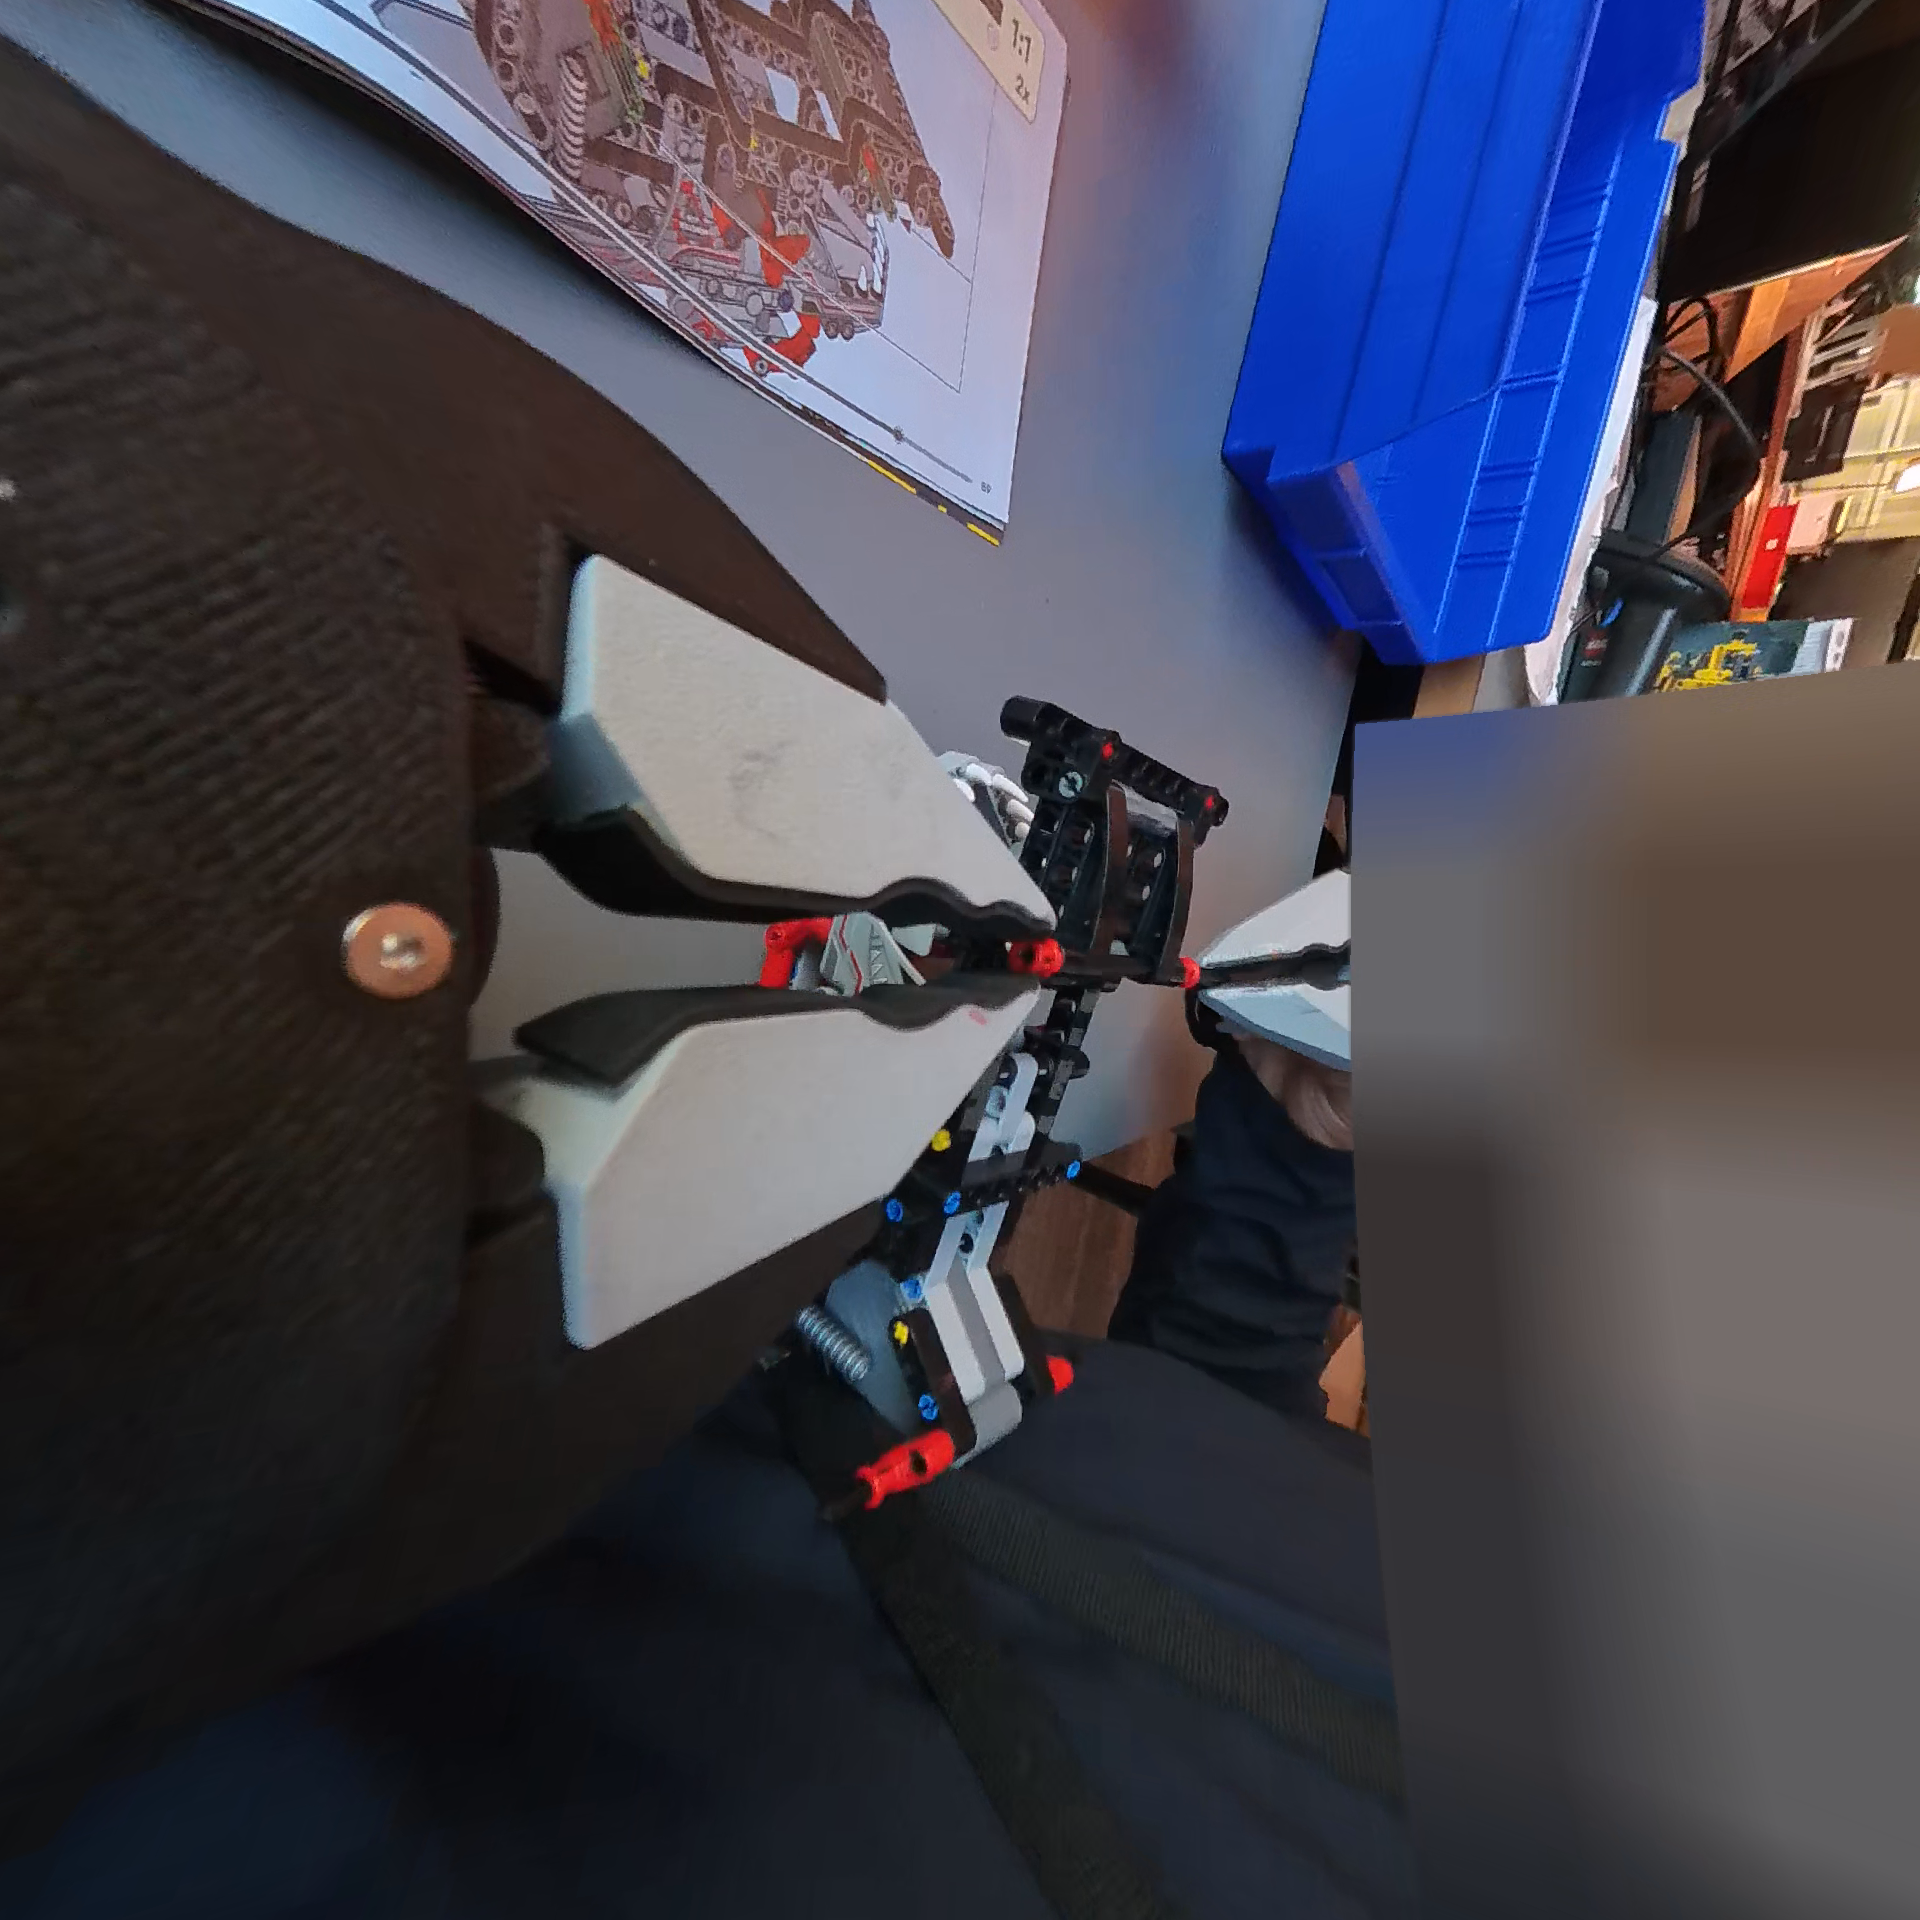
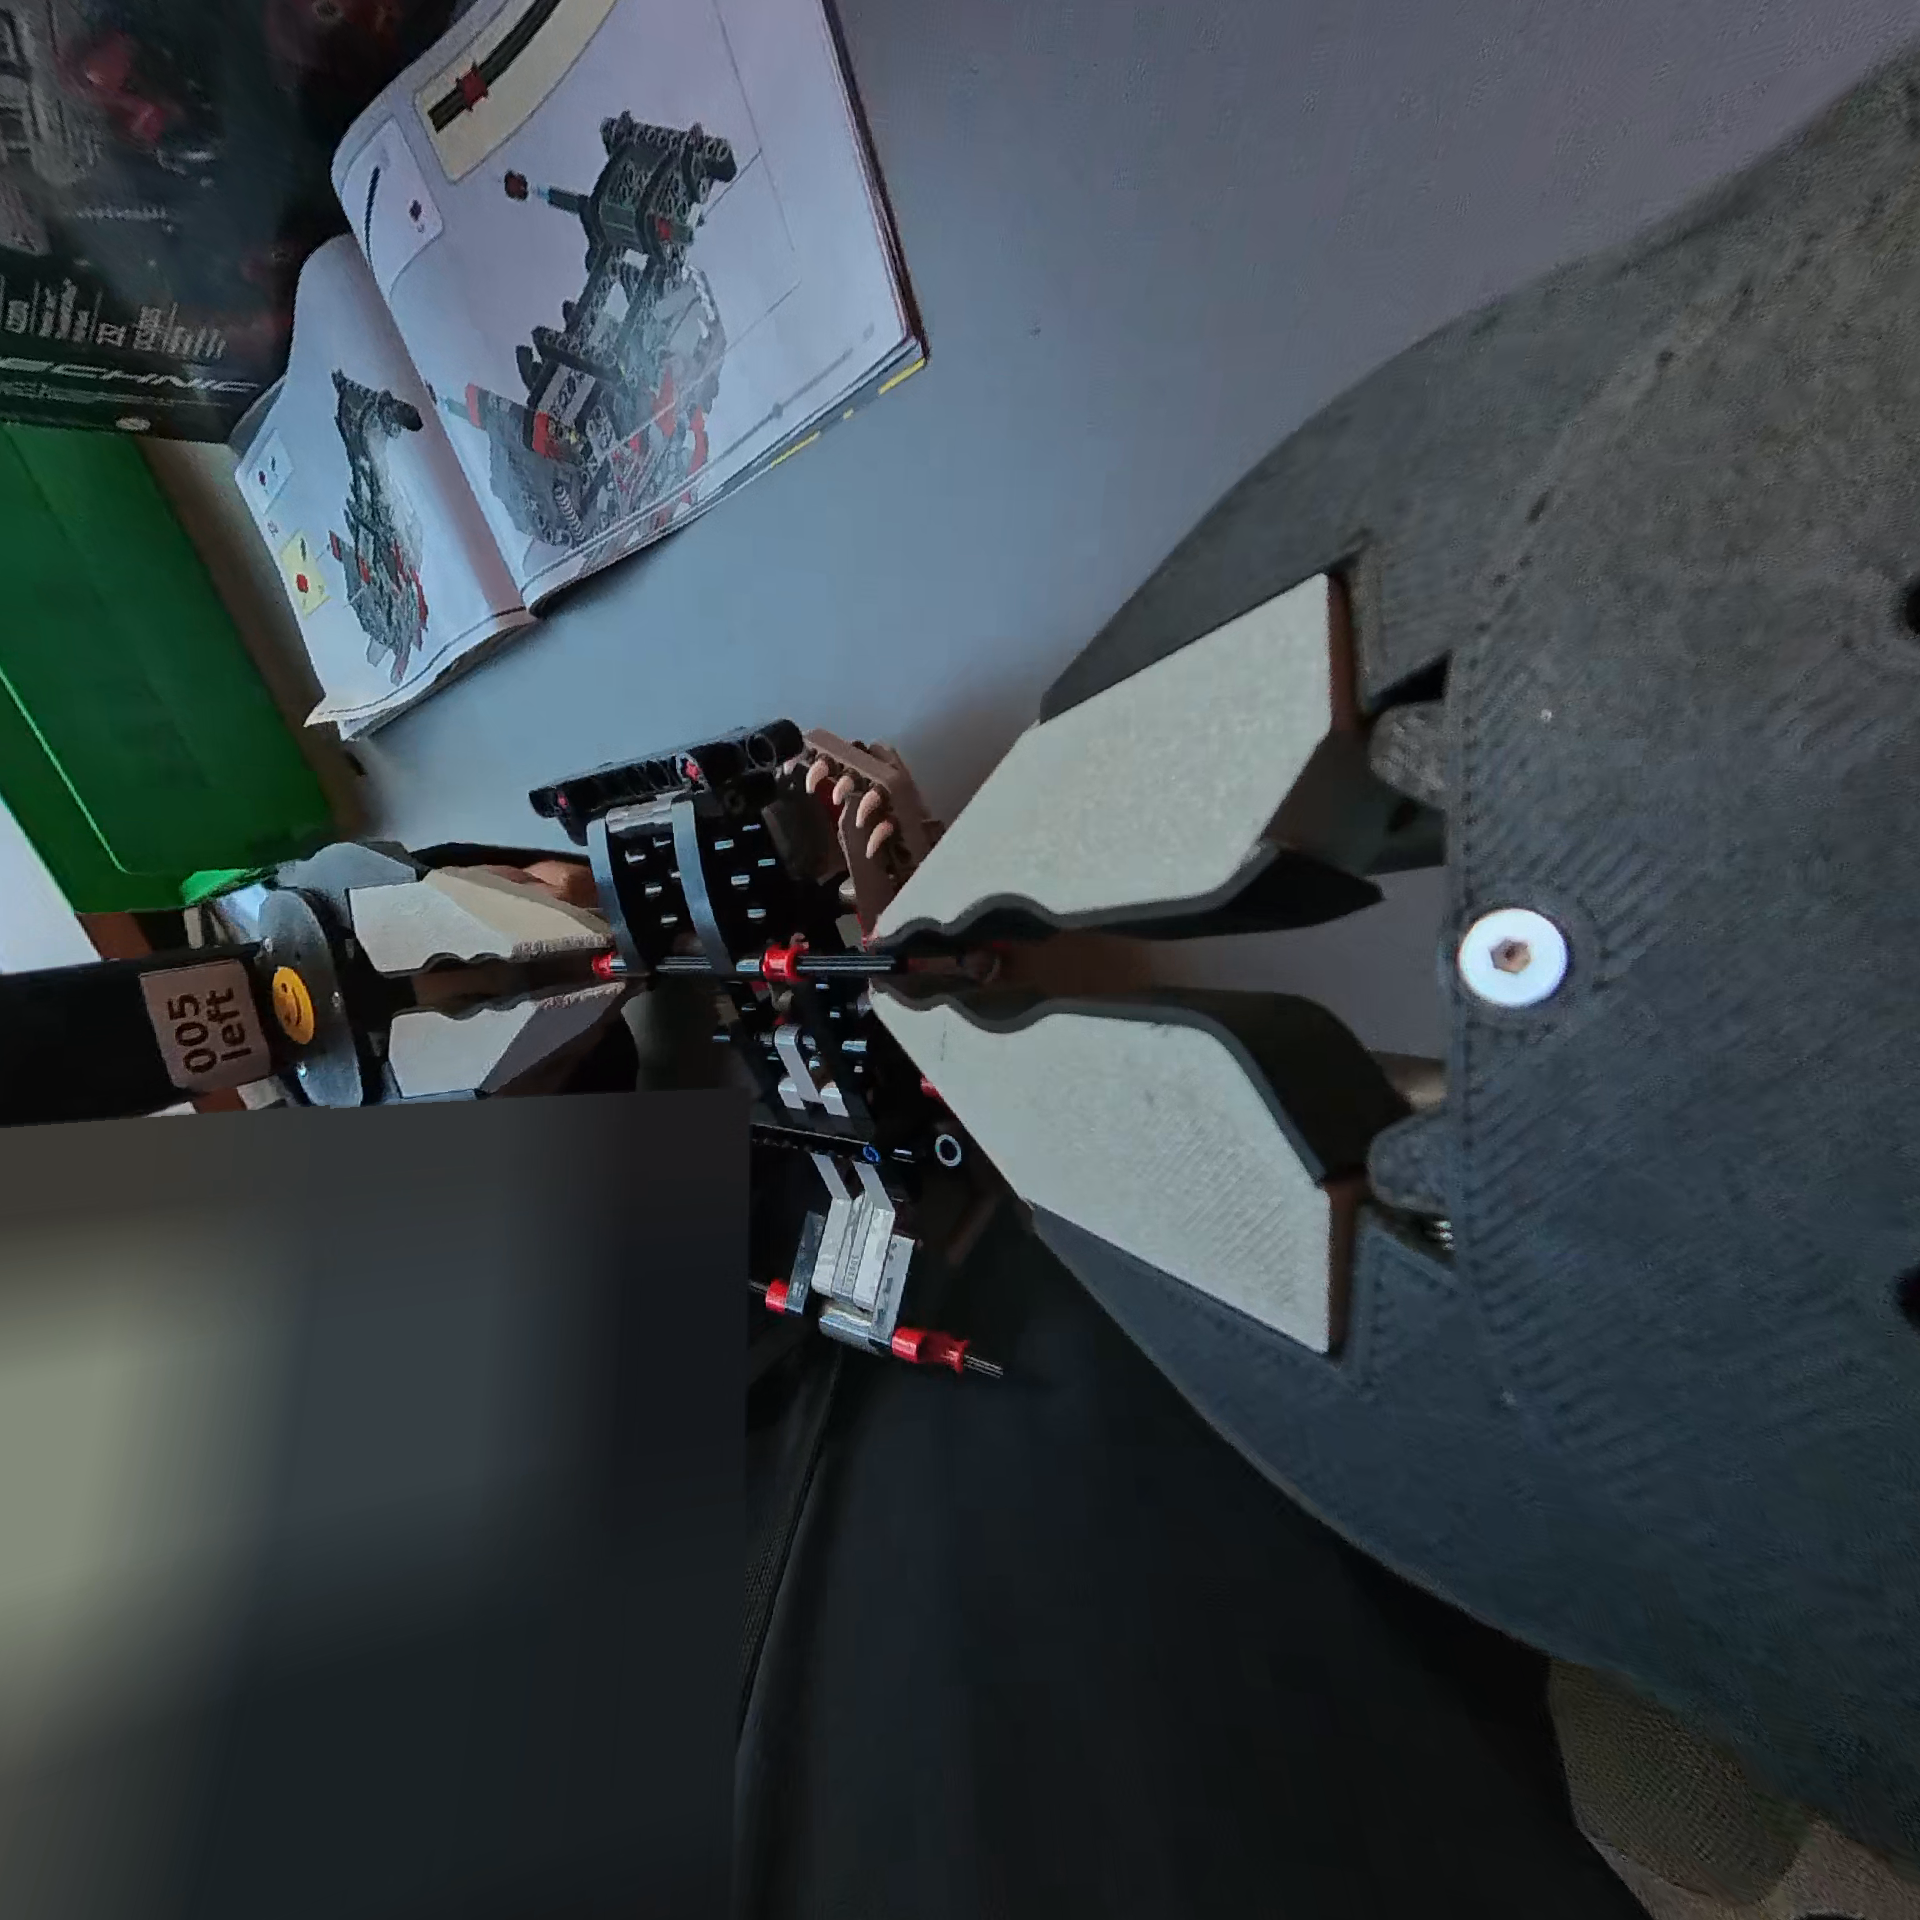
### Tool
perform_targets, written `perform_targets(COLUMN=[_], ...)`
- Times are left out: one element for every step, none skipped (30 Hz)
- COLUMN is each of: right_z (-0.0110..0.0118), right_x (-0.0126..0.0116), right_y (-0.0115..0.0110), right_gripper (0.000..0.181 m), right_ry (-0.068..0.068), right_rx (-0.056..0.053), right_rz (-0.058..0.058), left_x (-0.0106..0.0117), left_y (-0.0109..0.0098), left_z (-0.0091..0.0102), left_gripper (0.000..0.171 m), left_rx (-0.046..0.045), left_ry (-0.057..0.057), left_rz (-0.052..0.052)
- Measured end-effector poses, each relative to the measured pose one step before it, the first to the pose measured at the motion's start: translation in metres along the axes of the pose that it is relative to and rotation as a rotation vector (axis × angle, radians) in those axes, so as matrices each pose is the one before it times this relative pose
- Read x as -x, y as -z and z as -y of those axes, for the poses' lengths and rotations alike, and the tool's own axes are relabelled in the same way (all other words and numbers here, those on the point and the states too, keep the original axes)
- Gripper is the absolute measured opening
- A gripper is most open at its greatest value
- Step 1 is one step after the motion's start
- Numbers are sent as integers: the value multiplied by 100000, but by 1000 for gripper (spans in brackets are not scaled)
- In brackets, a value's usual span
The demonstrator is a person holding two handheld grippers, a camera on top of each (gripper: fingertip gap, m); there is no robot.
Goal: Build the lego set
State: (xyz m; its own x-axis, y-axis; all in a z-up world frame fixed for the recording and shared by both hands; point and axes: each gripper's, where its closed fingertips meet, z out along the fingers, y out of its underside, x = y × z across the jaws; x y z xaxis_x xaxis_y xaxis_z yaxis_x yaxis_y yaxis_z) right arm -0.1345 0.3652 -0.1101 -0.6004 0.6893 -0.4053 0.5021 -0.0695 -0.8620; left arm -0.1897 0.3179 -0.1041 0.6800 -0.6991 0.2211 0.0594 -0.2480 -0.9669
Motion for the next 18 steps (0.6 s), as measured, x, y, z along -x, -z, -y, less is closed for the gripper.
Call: perform_targets(right_z=[-12, -12, -29, 7, 30, 21, 49, 52, 60, 55, 69, 56, 61, 60, 98, 100, 75, 39], right_x=[-19, 48, 102, 58, -16, -24, 12, -15, -28, -27, -21, -27, -33, 19, 45, 39, 15, -21], right_y=[-71, -92, -150, -179, -136, -92, -83, -106, -125, -107, -87, -72, -43, -39, -20, -28, -14, 30], right_gripper=[0, 0, 0, 0, 0, 0, 0, 0, 0, 0, 0, 0, 0, 0, 0, 0, 0, 0], right_ry=[23, 653, 1129, 1205, 787, 280, 431, 638, 200, -114, 49, -138, -601, -924, -1323, -1858, -1757, -804], right_rx=[-417, 55, 904, 1305, 1363, 1155, 701, 494, 402, 152, -167, -440, -635, -722, -1094, -1330, -1276, -849], right_rz=[343, 461, 241, -249, -533, -213, 143, -76, 23, 224, 134, -52, -25, 217, 609, 896, 839, 94], left_x=[26, -68, -211, -108, 7, 21, -11, -29, 37, 22, 17, 36, 83, 75, 22, -8, 0, 28], left_y=[-22, -52, -86, -124, -97, -39, 4, 23, 34, 47, 53, 57, 69, 50, 57, 64, 49, 3], left_z=[13, 40, 91, 57, 38, 15, -10, -3, -30, -35, -26, -41, -71, -75, -72, -31, 5, 38], left_gripper=[3, 3, 2, 2, 2, 2, 3, 3, 3, 3, 3, 2, 2, 3, 3, 3, 3, 3], left_rx=[-106, -330, -652, -258, -60, 52, -17, -47, 187, 192, 56, 199, 557, 692, 678, 354, 38, -377], left_ry=[248, 383, 294, -219, -796, -578, -90, -128, -141, -172, 190, 365, -197, -872, -791, -74, 390, 1073], left_rz=[98, -625, -1477, -528, 332, 292, -92, -67, 249, 225, -48, 23, 518, 748, 364, -213, -396, -309])
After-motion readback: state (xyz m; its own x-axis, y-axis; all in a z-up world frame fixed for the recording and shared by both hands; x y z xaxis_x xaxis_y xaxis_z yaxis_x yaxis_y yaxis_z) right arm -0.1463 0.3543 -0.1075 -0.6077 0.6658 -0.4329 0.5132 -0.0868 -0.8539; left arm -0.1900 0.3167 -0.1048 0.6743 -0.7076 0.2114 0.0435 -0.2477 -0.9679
